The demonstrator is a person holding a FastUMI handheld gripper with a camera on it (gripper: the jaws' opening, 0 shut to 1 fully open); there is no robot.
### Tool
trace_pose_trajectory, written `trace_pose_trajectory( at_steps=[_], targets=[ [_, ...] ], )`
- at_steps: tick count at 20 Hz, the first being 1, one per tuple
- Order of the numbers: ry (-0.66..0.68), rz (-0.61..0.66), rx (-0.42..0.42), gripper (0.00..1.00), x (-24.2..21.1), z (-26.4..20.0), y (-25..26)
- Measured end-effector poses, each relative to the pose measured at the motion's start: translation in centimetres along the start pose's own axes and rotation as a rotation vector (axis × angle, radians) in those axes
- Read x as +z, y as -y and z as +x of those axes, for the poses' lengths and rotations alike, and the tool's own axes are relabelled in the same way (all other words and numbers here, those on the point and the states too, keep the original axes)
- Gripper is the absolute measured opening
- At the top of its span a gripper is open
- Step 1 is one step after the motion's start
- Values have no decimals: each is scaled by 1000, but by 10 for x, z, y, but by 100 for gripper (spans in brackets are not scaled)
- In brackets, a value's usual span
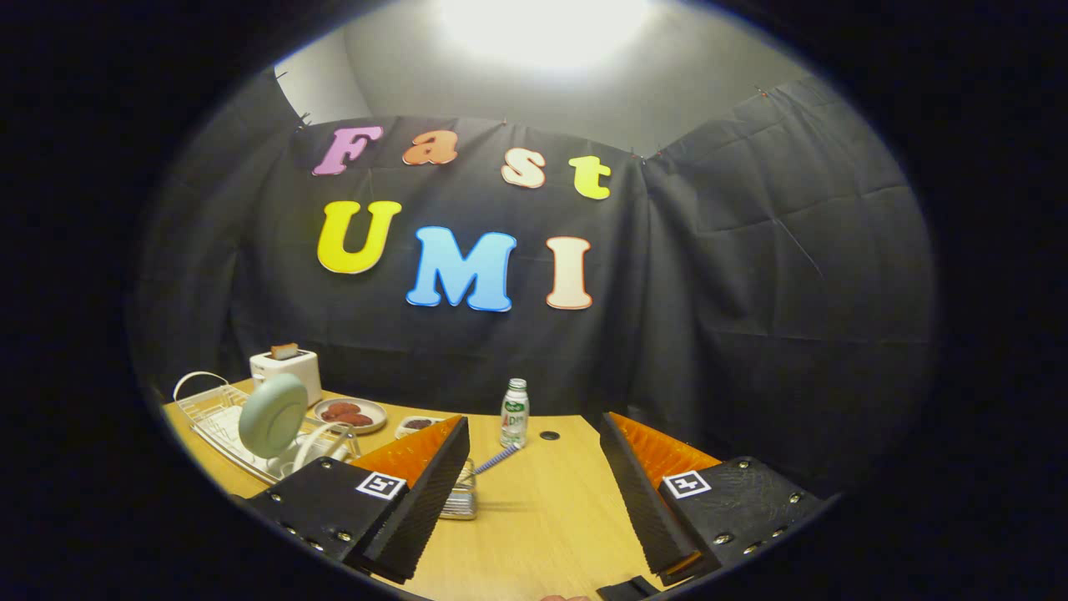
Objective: Take the plate from the dish rack, then take the spoon from the basket and place it into the plate.
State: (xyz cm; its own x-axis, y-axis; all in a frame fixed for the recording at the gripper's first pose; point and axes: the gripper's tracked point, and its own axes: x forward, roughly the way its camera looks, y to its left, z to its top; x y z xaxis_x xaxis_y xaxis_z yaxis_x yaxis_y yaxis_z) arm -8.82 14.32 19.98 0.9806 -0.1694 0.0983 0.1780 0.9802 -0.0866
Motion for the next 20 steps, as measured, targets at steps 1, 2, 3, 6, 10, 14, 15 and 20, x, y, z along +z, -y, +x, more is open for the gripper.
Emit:
trace_pose_trajectory(
  at_steps=[1,2,3,6,10,14,15,20],
  targets=[
    [12,0,26,96,10,2,-14],
    [22,0,60,96,22,5,-31],
    [29,3,89,96,30,7,-45],
    [37,9,184,96,51,17,-85],
    [23,29,280,96,69,28,-131],
    [26,30,355,96,80,36,-166],
    [25,29,371,96,83,38,-174],
    [18,32,417,96,87,44,-204]
  ],
)
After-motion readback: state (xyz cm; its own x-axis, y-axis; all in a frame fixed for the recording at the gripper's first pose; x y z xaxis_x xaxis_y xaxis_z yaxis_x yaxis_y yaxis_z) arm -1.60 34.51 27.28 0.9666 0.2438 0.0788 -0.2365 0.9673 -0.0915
